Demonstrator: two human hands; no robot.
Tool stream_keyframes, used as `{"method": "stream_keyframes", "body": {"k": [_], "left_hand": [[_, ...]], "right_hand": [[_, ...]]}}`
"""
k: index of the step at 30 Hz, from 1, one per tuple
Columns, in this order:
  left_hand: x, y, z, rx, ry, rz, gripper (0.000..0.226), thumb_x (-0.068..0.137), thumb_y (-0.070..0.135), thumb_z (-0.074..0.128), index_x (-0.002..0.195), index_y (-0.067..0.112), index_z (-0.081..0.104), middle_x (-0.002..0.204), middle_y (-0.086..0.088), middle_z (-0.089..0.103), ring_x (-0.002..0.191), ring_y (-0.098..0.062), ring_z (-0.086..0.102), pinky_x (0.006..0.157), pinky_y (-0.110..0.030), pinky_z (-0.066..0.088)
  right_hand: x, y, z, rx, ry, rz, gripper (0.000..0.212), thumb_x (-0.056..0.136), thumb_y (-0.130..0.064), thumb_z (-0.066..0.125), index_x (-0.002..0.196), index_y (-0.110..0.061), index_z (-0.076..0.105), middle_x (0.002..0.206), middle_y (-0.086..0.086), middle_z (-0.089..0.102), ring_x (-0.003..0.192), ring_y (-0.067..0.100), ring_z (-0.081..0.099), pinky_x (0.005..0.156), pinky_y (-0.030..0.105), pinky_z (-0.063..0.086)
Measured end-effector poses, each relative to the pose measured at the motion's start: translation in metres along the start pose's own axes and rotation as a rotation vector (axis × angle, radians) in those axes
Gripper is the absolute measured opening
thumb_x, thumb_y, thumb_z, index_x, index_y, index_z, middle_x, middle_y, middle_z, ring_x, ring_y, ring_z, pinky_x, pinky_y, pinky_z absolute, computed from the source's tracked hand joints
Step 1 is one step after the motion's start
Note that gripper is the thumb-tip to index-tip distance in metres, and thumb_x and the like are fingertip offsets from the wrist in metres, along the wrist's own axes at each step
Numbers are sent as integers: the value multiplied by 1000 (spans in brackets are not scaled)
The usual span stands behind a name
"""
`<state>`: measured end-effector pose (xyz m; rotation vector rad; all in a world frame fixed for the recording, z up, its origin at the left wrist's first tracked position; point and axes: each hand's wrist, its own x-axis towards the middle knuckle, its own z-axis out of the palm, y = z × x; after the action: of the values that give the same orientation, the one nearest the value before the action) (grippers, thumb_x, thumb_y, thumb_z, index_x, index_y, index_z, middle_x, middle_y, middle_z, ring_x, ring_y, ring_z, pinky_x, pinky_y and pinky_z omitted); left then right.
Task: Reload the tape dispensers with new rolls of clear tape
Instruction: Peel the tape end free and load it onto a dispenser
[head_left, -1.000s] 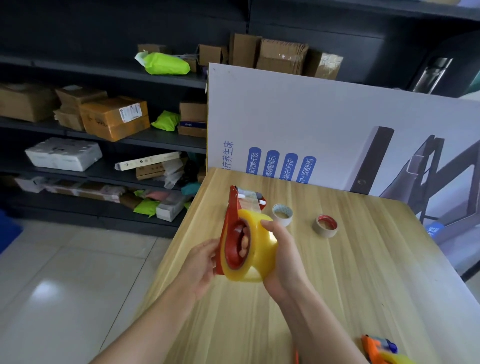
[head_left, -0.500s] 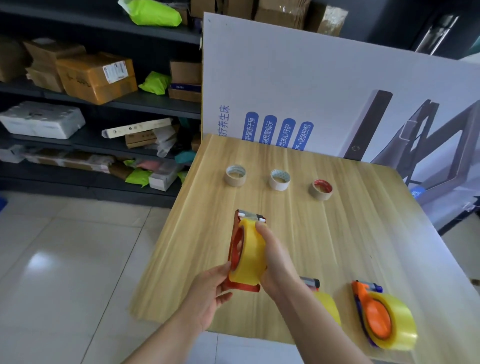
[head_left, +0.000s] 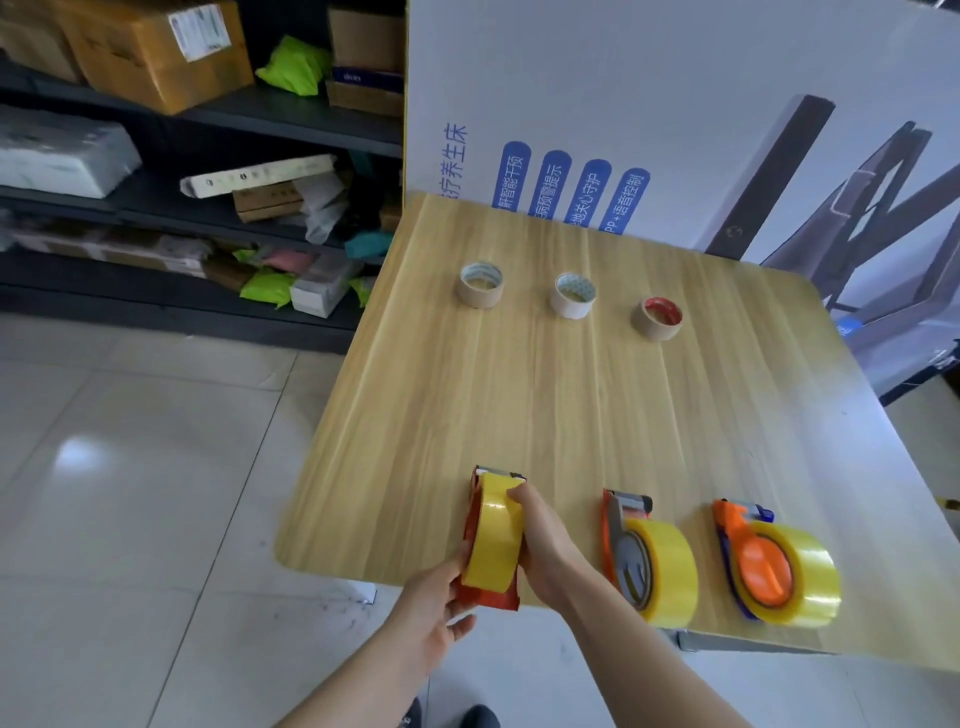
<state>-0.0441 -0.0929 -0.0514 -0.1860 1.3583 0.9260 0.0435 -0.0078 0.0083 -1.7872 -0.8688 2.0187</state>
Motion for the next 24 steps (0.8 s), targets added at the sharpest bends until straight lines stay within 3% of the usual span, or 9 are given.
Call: {"method": "stream_keyframes", "body": {"k": [4,7,9,11,13,15,17,20,24], "left_hand": [[12,0,3,-57,19,-15,14,95,22,56,95,11,64,91,-13,68,80,-23,59,65,-32,44],[18,3,9,28,56,-13,25,98,24,49,88,7,63,75,-11,62,62,-19,53,55,-28,44],[18,6,8,363,93,28,32,98,31,43,95,8,65,83,-11,62,63,-22,56,54,-28,47],[19,7,-2,852,178,166,38,98,35,36,99,12,66,98,-14,65,81,-31,60,66,-36,49],[23,8,-11,1166,281,379,38,98,37,33,83,20,63,94,-9,59,82,-27,55,68,-33,43],[23,9,-11,1138,265,594,37,100,31,32,81,19,61,90,-5,57,80,-20,55,69,-33,45],[20,11,-2,894,197,697,36,102,26,32,92,16,64,93,-2,60,83,-13,57,73,-28,46],[7,16,10,738,137,740,35,102,31,31,91,18,62,89,0,63,83,-15,60,72,-29,48],[-2,26,11,883,93,697,34,102,37,33,95,19,62,88,-1,67,82,-17,62,73,-34,49]], "right_hand": [[16,6,-2,-175,-11,-13,27,97,-29,40,99,-10,58,84,9,59,71,20,58,62,30,50],[26,12,-4,-251,-28,-53,26,98,-30,38,99,-13,57,91,10,55,77,20,55,63,30,50],[28,16,-6,-284,-41,-78,26,101,-30,36,98,-15,56,90,8,55,76,17,55,62,26,50],[31,20,-9,-271,-95,-86,32,103,-36,35,110,-13,58,99,12,63,86,22,64,70,30,56],[34,22,-10,-243,-117,-79,36,102,-39,37,118,-14,57,112,16,66,99,28,67,80,37,58],[35,22,-11,-229,-114,-68,36,102,-39,38,121,-14,56,117,17,64,104,30,66,84,41,57],[35,22,-11,-226,-111,-62,37,101,-41,40,123,-16,55,118,17,64,105,31,65,88,45,56],[30,24,-10,-250,-84,-69,39,98,-46,40,121,-19,57,115,15,66,103,31,67,90,50,55],[24,25,-7,-333,-59,-114,40,96,-49,39,116,-21,60,113,9,66,105,26,65,95,49,52]]}}
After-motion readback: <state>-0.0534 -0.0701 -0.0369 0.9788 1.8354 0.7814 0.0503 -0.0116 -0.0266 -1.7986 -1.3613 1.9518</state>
